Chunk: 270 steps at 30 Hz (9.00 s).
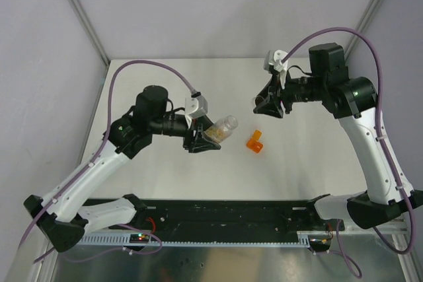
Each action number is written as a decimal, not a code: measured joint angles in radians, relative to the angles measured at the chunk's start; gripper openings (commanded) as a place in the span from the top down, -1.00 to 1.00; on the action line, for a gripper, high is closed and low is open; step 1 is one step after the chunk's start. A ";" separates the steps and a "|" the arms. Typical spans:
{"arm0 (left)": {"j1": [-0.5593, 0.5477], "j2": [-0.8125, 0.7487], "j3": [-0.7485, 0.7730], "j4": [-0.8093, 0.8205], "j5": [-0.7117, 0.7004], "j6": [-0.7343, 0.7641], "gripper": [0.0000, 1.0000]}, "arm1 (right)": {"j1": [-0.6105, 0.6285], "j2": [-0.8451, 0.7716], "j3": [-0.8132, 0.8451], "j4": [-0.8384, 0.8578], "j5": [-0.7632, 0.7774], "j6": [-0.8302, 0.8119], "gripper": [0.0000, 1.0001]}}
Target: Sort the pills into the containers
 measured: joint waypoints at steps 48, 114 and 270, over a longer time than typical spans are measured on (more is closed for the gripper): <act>0.064 -0.137 -0.068 -0.003 -0.187 -0.010 1.00 | -0.266 0.618 -0.453 0.537 0.686 0.363 0.28; 0.063 0.088 0.062 0.071 -0.092 -0.072 1.00 | -0.016 -0.225 -0.348 0.270 0.096 0.312 -0.91; -0.037 -0.051 -0.203 0.190 -0.365 -0.006 1.00 | -0.216 -0.159 -0.692 0.479 0.129 0.390 -0.99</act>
